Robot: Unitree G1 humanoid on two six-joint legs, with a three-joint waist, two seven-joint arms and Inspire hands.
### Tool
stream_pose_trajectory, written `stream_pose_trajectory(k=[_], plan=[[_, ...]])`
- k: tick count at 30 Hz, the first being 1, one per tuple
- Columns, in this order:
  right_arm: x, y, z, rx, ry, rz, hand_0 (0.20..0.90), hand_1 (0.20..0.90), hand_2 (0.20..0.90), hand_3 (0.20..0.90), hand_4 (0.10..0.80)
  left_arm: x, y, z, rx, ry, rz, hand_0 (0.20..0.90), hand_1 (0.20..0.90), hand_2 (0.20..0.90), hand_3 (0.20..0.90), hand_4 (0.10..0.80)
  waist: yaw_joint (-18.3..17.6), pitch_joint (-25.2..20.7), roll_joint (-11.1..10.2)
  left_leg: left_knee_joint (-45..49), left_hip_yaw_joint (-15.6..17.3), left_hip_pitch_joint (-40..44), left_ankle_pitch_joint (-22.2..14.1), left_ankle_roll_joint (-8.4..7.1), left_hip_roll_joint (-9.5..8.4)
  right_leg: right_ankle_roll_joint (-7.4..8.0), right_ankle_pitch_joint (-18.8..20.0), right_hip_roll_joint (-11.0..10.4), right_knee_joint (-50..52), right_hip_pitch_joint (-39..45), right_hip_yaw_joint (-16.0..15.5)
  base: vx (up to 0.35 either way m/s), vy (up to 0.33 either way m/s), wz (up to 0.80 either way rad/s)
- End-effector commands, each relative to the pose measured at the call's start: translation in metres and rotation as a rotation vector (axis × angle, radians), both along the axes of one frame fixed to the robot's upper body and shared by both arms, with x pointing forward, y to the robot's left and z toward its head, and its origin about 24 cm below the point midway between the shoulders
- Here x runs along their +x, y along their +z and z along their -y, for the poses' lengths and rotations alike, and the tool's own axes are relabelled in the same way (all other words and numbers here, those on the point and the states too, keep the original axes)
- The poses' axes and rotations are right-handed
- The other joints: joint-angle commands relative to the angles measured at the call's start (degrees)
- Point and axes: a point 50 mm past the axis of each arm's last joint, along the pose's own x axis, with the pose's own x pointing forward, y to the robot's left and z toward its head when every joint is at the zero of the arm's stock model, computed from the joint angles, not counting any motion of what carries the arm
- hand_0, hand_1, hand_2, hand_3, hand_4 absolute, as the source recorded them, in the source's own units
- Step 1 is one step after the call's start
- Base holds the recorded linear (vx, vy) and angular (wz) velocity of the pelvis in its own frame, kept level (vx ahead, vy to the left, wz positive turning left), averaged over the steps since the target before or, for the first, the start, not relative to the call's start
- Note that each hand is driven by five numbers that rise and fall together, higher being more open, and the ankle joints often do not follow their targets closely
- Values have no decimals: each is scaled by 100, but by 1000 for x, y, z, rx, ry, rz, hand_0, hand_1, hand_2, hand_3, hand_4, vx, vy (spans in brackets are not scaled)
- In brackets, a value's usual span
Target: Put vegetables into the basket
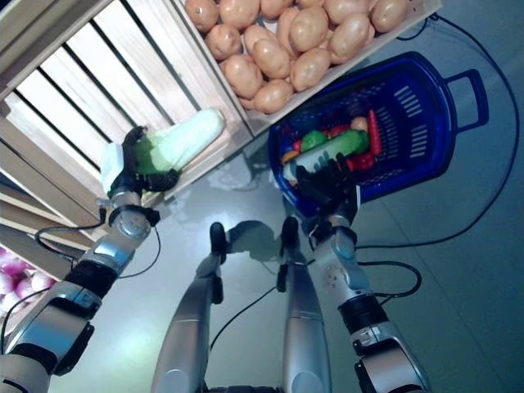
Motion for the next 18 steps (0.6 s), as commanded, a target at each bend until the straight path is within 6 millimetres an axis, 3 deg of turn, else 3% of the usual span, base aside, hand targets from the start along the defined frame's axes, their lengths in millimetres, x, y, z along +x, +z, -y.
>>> stream_pose_trajectory(k=[1,18], plan=[[-6,35,0,-62,4,181,900,900,900,900,800,0,-11,-21,-54,11,-100,900,900,900,900,800,-66,0,-104,275,150,-322,51,-140,-46,78,-128,164,-50,375,-54,0,0,0],[-6,37,-4,-69,6,193,900,900,900,900,800,-5,-18,-30,21,167,-85,900,900,900,900,800,-61,0,-179,297,124,-387,55,-146,-15,63,-138,191,-87,371,-49,0,0,0]])
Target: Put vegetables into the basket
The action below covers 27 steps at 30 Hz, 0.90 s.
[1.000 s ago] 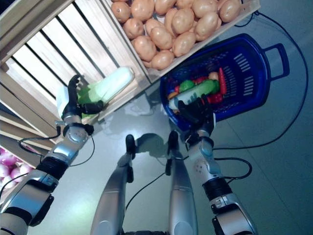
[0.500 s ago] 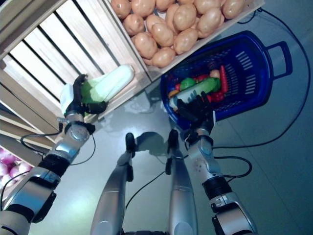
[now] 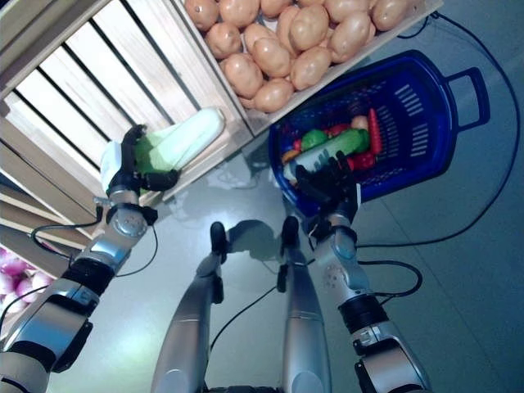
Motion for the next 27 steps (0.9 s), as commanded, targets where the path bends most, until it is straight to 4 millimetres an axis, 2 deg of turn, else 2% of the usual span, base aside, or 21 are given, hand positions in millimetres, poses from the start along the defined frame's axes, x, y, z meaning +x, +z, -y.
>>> stream_pose_trajectory(k=[1,2,3,12,20,23,27], plan=[[-6,35,-4,-38,6,183,900,900,900,900,800,-4,-16,-28,33,157,-114,672,672,672,672,648,-59,2,-167,291,89,-374,69,-165,-21,38,-164,148,-10,369,-151,0,0,0],[-7,36,-4,-37,4,184,900,900,900,900,800,-4,-16,-28,42,164,-112,441,441,441,441,494,-56,2,-172,289,84,-376,70,-164,-21,37,-164,152,-6,365,-155,0,0,0],[-7,36,-5,-36,2,185,900,900,900,900,800,-4,-16,-28,45,167,-112,300,300,300,300,400,-56,2,-176,291,81,-378,69,-166,-21,38,-166,155,-2,364,-154,0,0,0],[-8,35,-4,-38,-8,187,900,900,900,900,800,-6,-16,-32,74,207,-115,300,300,300,300,400,-52,2,-174,315,53,-406,58,-175,-28,49,-165,142,19,334,-156,0,0,0],[-10,37,-4,-42,-16,200,900,900,900,900,800,-7,-10,-34,91,241,-51,300,300,300,300,400,-35,2,-190,378,31,-428,25,-177,-42,50,-169,117,38,332,-170,0,0,0],[-10,37,-4,-40,-17,201,900,900,900,900,800,-7,-7,-33,61,237,-24,300,300,300,300,400,-29,2,-185,392,23,-432,18,-178,-37,51,-173,114,53,324,-164,0,0,0],[-12,38,-4,-42,-23,202,900,900,900,900,800,-8,7,-28,-97,177,105,300,300,300,300,400,-11,2,-165,376,28,-395,3,-176,-41,55,-185,100,58,339,-170,0,0,0]])
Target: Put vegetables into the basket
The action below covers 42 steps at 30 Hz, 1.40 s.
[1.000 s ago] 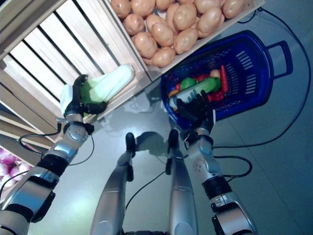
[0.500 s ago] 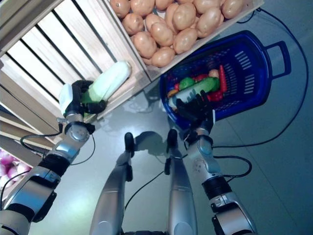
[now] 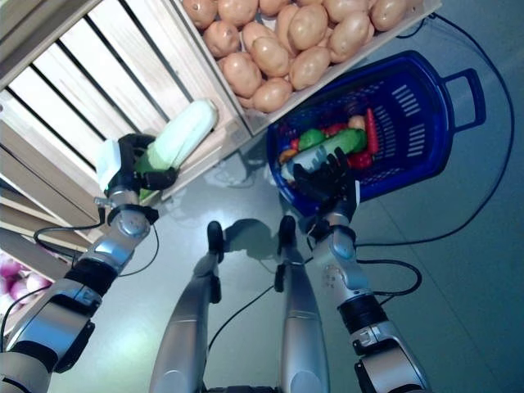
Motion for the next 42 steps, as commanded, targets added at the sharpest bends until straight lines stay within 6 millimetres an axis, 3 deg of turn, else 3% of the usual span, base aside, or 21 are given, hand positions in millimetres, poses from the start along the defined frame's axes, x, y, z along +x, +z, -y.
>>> stream_pose_trajectory(k=[1,5,11,18,23,30,35,42], plan=[[-12,33,1,-6,-32,179,900,900,900,900,800,-7,7,-28,-195,109,102,300,300,300,300,400,7,3,-84,364,31,-358,5,-181,-46,53,-187,93,52,353,-174,0,0,0],[-17,31,5,-5,-49,189,900,900,900,900,800,-16,18,-22,-334,6,238,300,300,300,300,400,70,3,-42,333,5,-322,-17,-161,-83,55,-198,76,34,386,-211,0,0,0],[-26,29,11,-2,-69,216,900,900,900,900,800,-35,38,-13,-387,-133,372,300,300,300,300,400,208,3,0,226,-53,-254,-23,-138,-147,41,-196,66,-90,494,-294,-4,-31,4],[-30,30,13,1,-36,260,900,900,900,900,800,-47,46,-3,-451,-278,403,300,300,300,300,400,284,3,-20,23,-73,78,-6,-109,-181,40,-159,63,-361,878,-416,-1,-15,2],[-33,42,7,-36,101,345,900,900,900,900,800,-52,49,11,-405,-415,355,300,300,300,300,400,295,3,-86,-194,-89,423,42,-103,-176,42,-66,105,-656,1268,-499,-2,-13,-1],[-35,57,-1,-105,330,399,900,900,900,900,800,-50,39,30,-318,-572,188,300,300,300,300,400,278,3,-153,-599,-86,1369,136,-116,-130,88,42,147,-1102,2257,-592,31,11,2],[-43,53,-1,-88,485,382,900,900,900,900,800,-55,24,35,-256,-610,91,300,300,300,300,400,296,2,-205,-863,-122,2117,109,-127,-95,137,96,100,-1415,3040,-713,58,2,-1],[-63,40,-15,-132,744,345,900,900,900,900,800,-65,-15,41,-231,-693,-116,300,300,300,300,400,320,-661,-224,-1637,-130,3024,246,-214,43,273,324,31,-2213,4047,-837,119,2,7]])
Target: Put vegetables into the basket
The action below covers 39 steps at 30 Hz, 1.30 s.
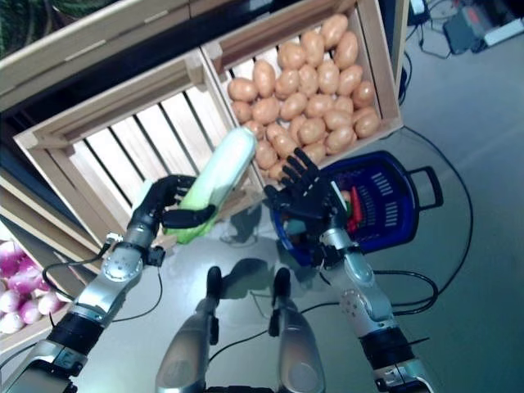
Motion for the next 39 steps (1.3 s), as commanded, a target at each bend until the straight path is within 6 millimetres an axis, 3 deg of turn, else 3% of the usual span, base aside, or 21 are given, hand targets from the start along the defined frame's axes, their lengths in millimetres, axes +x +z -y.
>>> stream_pose_trajectory(k=[1,12,18,26,33,39], plan=[[-15,45,-15,3,220,223,900,900,900,900,800,-1,32,15,46,-150,150,300,300,300,300,400,-12,-720,-139,-160,154,1,109,-175,-146,215,120,-211,-384,680,-233,103,18,1],[-23,23,-51,105,501,37,900,900,900,900,800,-11,-4,32,-4,-282,-14,300,300,300,300,400,106,-1496,-79,-331,101,571,-59,-191,-97,262,201,-230,-808,1312,-385,86,5,5],[-26,16,-60,193,555,-12,900,900,900,900,800,-16,-19,33,-37,-295,-81,300,300,300,300,400,164,-1797,-80,-331,92,750,-139,-206,-57,293,187,-258,-808,1443,-428,72,2,2],[-21,7,-72,352,382,-129,900,900,900,900,800,-22,-29,33,-92,-196,-75,300,300,300,300,400,196,-2058,-62,-331,114,929,-232,-202,-10,314,155,-287,-808,1534,-428,63,11,-1],[-12,5,-66,472,146,-177,900,900,900,900,800,-23,-29,27,-164,-49,-27,300,300,300,300,400,190,-2139,-55,-331,121,1032,-293,-158,-23,306,148,-297,-808,1578,-401,40,3,-1],[-10,8,-63,497,55,-181,900,900,900,900,800,-24,-27,21,-212,64,13,300,300,300,300,400,200,-2163,-54,-331,128,1086,-326,-139,-30,298,148,-304,-808,1601,-397,28,-1,0]])
